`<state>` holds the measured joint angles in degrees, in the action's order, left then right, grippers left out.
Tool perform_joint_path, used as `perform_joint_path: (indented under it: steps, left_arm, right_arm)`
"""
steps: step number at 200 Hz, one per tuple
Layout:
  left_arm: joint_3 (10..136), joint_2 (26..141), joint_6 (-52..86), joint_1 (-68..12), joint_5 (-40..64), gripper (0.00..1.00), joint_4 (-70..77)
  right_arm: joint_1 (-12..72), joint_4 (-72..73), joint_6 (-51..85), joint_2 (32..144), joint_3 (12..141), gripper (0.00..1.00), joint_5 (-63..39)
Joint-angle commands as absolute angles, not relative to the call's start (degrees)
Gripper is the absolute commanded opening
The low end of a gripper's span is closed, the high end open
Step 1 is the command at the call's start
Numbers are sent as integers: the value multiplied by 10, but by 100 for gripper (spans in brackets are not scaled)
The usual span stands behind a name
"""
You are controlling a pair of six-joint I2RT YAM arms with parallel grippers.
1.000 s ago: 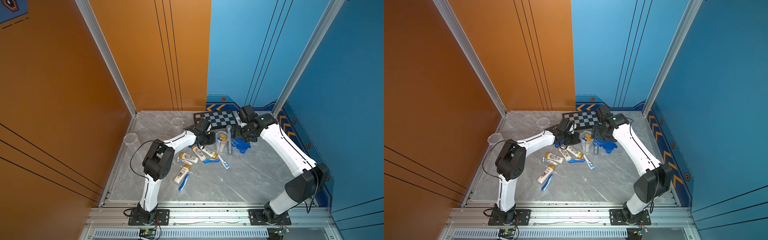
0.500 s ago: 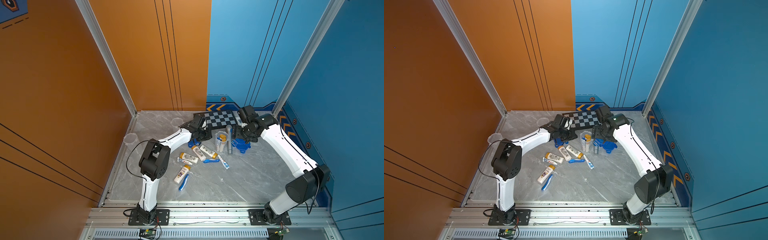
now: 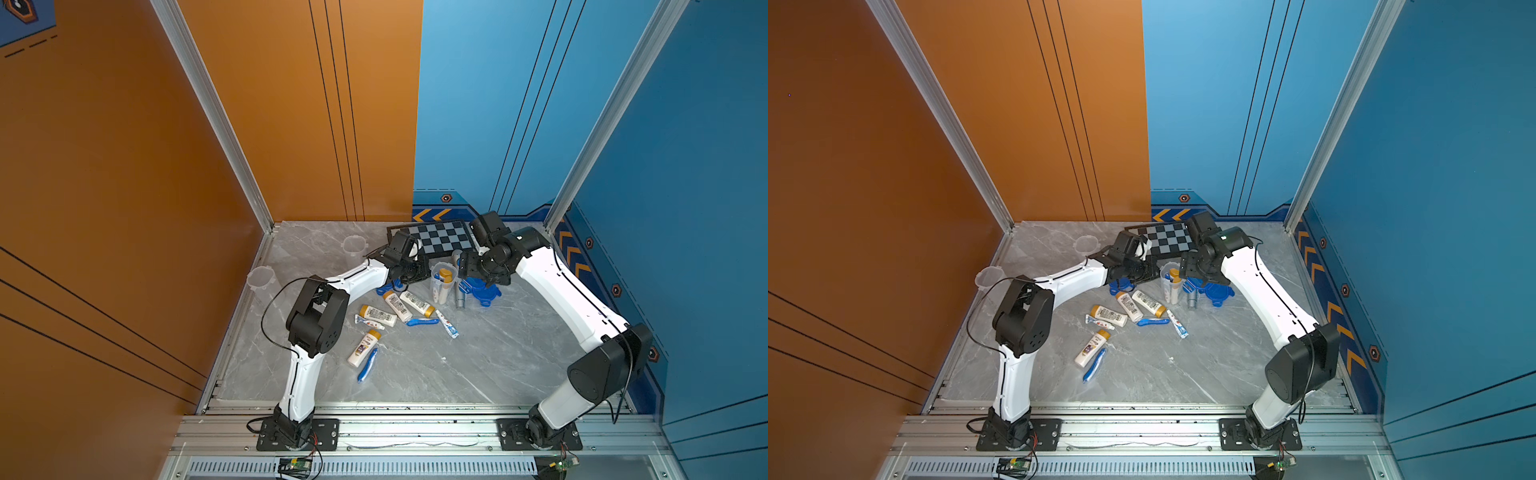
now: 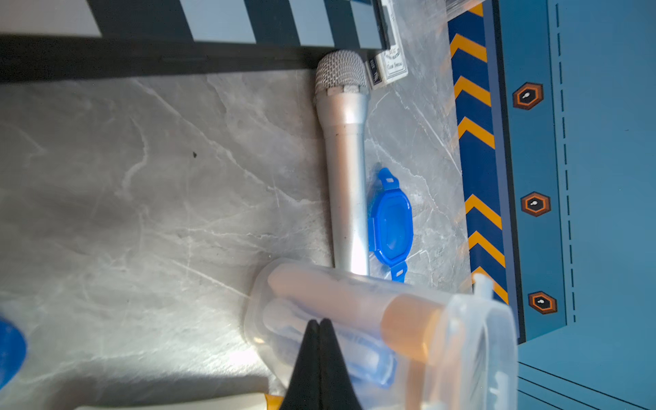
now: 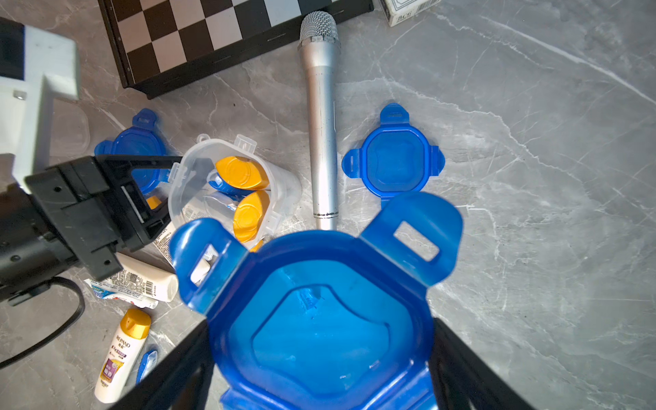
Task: Pack away toiletry kits
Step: Move the container to the center of the board.
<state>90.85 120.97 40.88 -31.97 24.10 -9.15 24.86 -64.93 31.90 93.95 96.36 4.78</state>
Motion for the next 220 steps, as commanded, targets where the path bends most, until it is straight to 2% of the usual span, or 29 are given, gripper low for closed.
perform_joint_path:
  steps: [1, 158, 204, 220]
  left_arm:
    - [882, 1184, 418, -322, 260, 0, -69]
    - [819, 1163, 439, -345, 298, 0, -14]
    - [787, 1133, 442, -324, 306, 0, -8]
    - [770, 1115, 440, -309, 308, 0, -8]
  right_arm:
    - [253, -648, 330, 950, 978, 79, 66]
    - [258, -650, 344, 949, 974, 78, 81]
    - [270, -669, 316, 999, 1025, 78, 80]
    - [279, -689, 298, 1034, 1079, 78, 79]
